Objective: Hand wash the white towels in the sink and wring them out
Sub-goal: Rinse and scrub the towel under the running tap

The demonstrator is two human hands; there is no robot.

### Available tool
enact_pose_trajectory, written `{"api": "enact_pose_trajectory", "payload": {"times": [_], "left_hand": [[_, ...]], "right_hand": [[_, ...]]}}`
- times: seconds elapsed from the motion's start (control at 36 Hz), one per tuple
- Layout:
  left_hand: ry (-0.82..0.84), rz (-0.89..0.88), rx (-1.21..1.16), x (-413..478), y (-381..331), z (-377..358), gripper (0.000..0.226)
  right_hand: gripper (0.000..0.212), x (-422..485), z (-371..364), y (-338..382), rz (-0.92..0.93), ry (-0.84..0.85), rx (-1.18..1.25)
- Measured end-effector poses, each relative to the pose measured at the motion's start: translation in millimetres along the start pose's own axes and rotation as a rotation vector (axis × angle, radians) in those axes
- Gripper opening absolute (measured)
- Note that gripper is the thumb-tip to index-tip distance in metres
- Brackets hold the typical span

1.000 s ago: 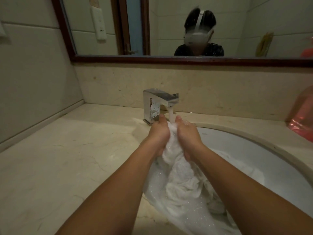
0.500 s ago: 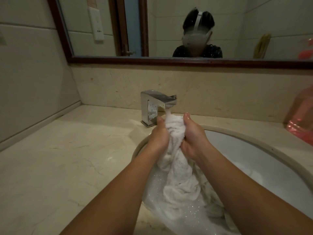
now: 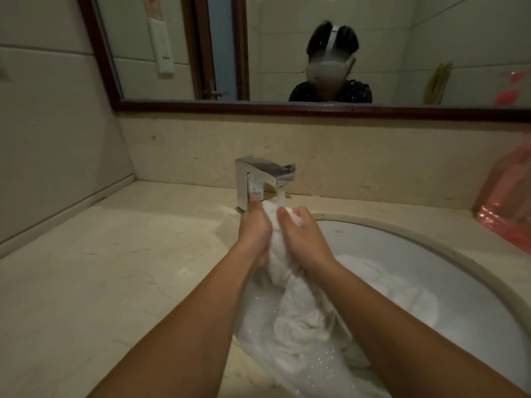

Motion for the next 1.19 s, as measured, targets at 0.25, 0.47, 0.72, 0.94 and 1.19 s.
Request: {"api": "enact_pose_trajectory", "payload": {"times": [0.25,0.47,0.72,0.94,1.19], "left_hand": [[-0.081,-0.131,0.113,-7,-3,4,0.072],[0.190,-0.031,0.341,18,33,-9,0.147],[-0.050,-0.047,0.289,-8,2,-1,0.077],[-0.123,-0.087,0.100,2,-5,12,0.054],[-0.008,-0.056,-0.067,3,-14,26,0.058]], "right_hand": [[0.024,9,14,-9,-0.008,-0.252,0.182],[0.027,21,15,-9,-0.213,-0.285,0.610],[0.018,13,17,2,-0.102,-0.227,0.481],[0.016,14,47,-3,0.000,-0.268,0.171],[0.016,13,74,10,0.142,-0.326,-0.138]]}}
Point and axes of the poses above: each hand's wrist, its own x-axis towards the middle knuckle, its own z-axis out of the back of the hand, y = z × x, the point moved 3 cm from there along x, towards the middle knuckle, and after that the axes turned 10 degrees about y, right-handed, at the moved point
